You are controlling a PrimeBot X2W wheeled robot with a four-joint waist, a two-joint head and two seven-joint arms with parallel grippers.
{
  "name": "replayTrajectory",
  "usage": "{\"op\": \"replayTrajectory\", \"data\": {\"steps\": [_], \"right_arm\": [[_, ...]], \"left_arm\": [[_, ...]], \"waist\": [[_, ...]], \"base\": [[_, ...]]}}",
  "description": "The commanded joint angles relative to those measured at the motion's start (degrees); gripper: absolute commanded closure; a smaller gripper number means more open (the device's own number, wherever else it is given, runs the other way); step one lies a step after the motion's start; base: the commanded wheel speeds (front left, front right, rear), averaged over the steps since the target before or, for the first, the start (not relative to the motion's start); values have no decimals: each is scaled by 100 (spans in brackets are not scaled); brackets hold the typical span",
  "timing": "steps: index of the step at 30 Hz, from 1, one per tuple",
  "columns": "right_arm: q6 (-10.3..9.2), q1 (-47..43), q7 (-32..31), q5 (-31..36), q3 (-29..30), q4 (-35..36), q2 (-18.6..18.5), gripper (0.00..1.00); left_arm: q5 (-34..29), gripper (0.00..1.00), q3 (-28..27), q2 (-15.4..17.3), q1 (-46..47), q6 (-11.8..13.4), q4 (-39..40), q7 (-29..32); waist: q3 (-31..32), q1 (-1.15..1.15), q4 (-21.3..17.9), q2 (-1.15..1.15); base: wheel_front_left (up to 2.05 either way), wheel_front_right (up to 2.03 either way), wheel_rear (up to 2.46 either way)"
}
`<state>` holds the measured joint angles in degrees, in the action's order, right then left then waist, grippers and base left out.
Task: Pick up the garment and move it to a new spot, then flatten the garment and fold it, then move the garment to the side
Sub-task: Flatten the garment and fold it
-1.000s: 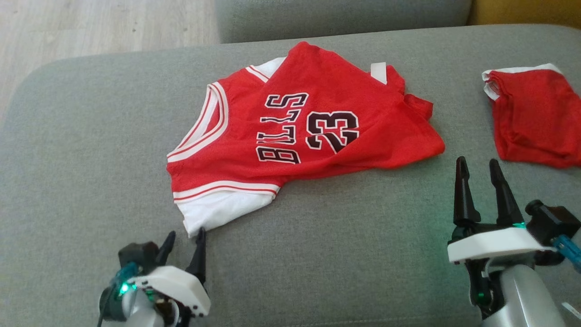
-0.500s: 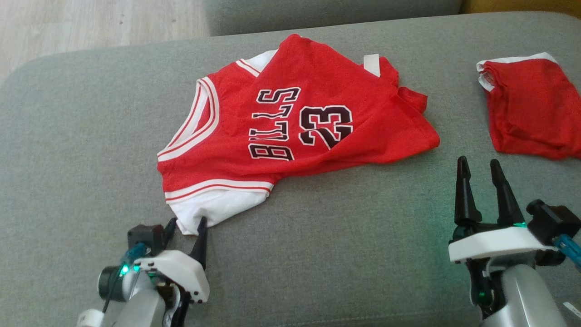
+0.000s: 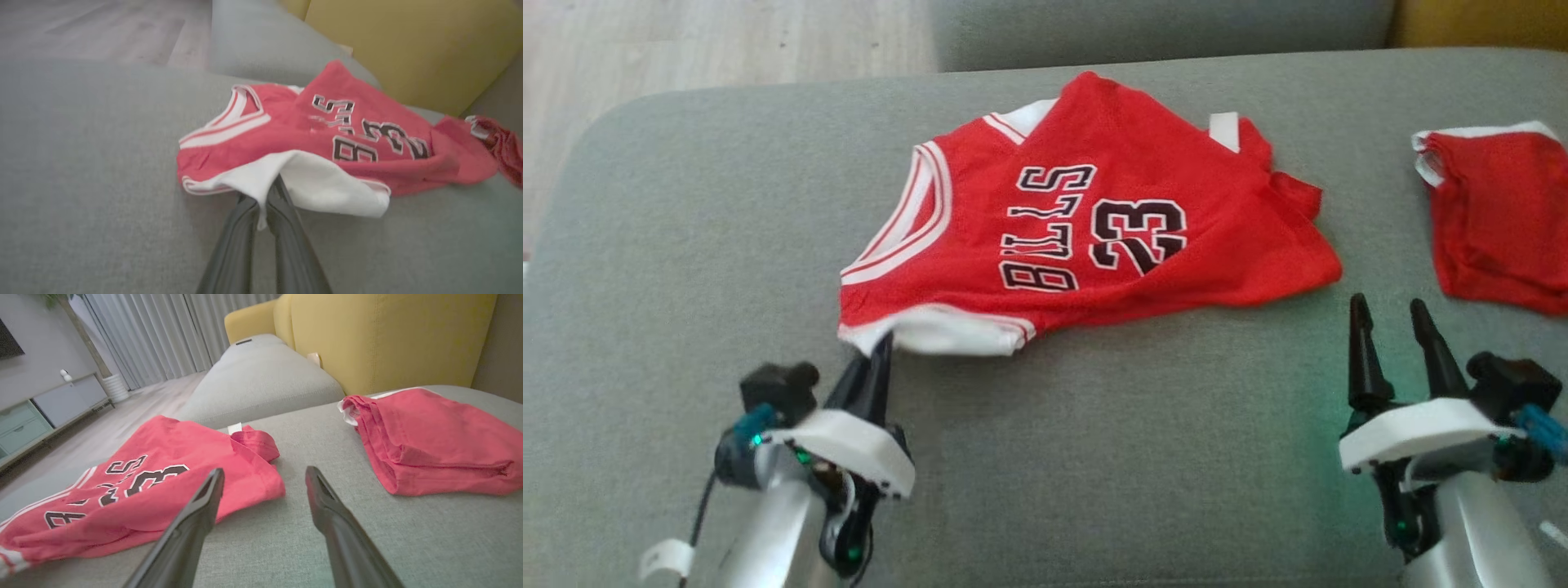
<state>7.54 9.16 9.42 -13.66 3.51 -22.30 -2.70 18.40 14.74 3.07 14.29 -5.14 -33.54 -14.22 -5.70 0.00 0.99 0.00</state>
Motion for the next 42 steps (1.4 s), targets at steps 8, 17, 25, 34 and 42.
{"op": "replayTrajectory", "data": {"steps": [8,17,25,34,42], "right_arm": [[-5,818,-717,-50,260,-872,-18,0],[-5,1545,-798,-52,414,-2196,-18,0],[-5,2122,-536,484,610,-3139,-18,0],[-5,2489,167,533,275,-3387,-18,100],[-5,2075,303,398,284,-2332,-139,100]], "left_arm": [[40,100,-319,8,-107,-86,1343,-76],[54,100,-210,-15,-157,-117,1813,-77],[80,100,-172,-18,-140,-111,1854,-77],[33,100,-379,-19,-242,-72,1660,-77],[-9,100,-630,-19,-375,-72,1570,-77]], "waist": [[-68,0,360,0],[-258,0,542,0],[-299,0,555,0],[-64,0,219,0],[197,0,-195,0]], "base": [[0,0,0],[0,0,0],[0,0,0],[0,0,0],[0,0,0]]}}
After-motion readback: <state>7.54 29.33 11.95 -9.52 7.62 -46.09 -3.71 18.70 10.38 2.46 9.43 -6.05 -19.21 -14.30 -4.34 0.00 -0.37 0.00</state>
